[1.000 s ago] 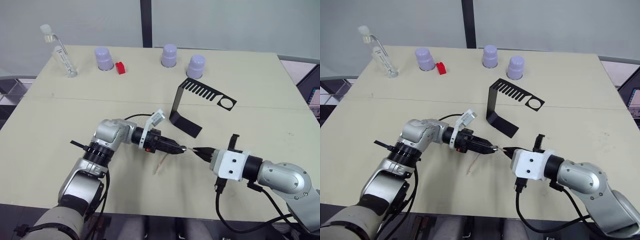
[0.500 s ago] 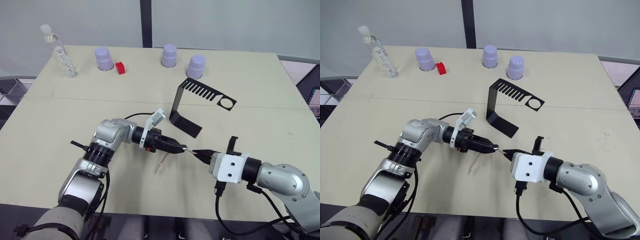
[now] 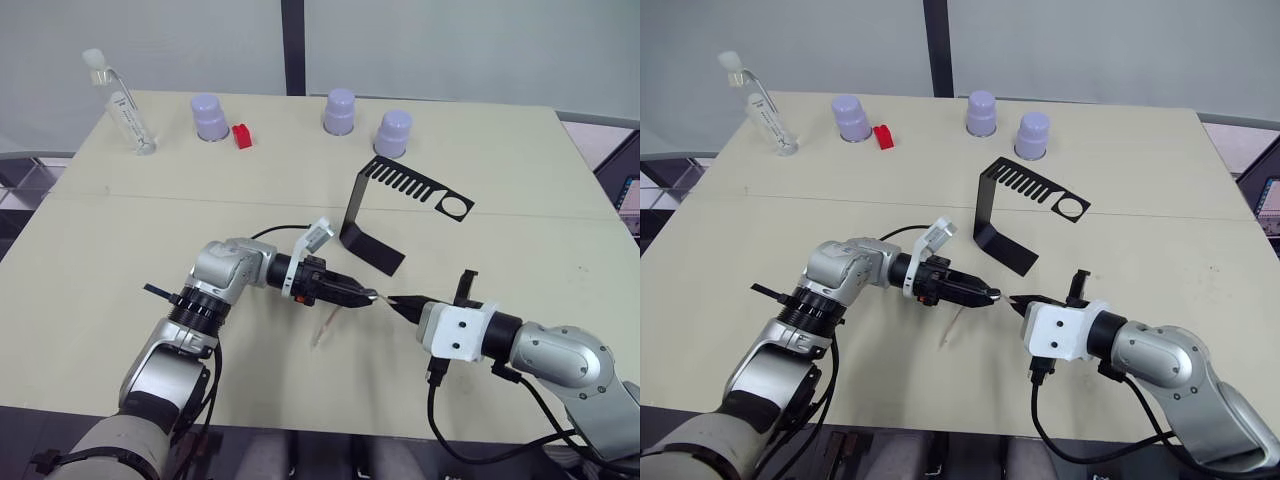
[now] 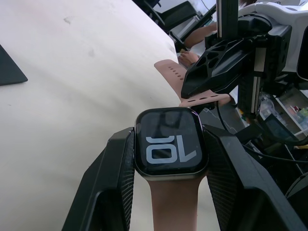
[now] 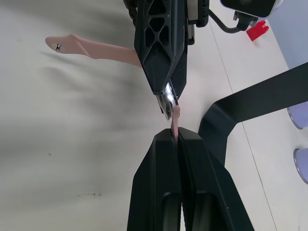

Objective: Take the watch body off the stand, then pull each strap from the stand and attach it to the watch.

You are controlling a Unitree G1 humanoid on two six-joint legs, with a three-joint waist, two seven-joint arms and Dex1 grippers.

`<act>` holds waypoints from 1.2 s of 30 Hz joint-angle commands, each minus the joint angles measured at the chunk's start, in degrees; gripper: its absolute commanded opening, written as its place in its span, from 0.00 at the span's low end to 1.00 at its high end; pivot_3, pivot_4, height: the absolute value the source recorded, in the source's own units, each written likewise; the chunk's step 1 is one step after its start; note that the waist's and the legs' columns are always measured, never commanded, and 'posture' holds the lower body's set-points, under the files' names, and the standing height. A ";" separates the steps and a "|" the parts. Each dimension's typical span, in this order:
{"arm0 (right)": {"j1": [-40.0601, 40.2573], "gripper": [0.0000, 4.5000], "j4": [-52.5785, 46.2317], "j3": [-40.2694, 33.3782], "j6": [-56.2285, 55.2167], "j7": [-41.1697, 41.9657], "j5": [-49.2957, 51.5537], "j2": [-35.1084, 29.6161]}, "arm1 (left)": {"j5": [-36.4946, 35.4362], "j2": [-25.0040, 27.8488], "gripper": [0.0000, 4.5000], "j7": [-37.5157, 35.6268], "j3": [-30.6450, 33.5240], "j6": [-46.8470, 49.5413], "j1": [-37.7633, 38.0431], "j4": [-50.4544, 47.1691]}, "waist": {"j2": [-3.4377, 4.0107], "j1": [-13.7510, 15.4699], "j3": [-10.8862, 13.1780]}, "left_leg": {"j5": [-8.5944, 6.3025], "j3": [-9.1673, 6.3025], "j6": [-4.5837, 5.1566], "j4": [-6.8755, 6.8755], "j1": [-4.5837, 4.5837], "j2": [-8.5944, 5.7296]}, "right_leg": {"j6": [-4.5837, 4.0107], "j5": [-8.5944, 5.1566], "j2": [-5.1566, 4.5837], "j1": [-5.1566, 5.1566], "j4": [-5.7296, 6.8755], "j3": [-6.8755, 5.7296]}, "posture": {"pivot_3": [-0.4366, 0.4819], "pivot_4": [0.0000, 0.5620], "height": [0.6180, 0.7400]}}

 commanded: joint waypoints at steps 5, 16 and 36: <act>0.74 0.00 -3.99 -1.87 1.06 1.21 1.49 0.44 | -0.81 -0.33 0.35 -0.45 1.04 -1.38 -0.75 0.74 | 0.00 0.00 0.00 | 0.00 0.00 0.00 0.01 0.00 0.00 | 0.00 0.00 0.00 0.00 0.01 0.00 | 0.48 0.27 0.99; 0.48 0.00 -3.10 -1.57 0.67 0.47 0.87 0.98 | -1.15 -0.31 0.35 -0.72 0.85 -0.96 -0.82 0.29 | 0.00 0.00 0.00 | 0.00 0.00 0.01 0.04 0.00 0.00 | 0.00 0.00 0.00 0.00 0.03 0.00 | 0.48 0.27 0.99; 0.08 0.00 -2.77 -1.92 1.37 1.48 0.99 0.71 | -1.35 -0.24 0.35 -0.87 1.04 -0.72 -0.70 -0.36 | 0.00 0.00 0.00 | -0.01 0.01 0.01 0.07 0.00 0.00 | 0.00 0.00 0.01 0.00 0.05 0.01 | 0.48 0.27 0.99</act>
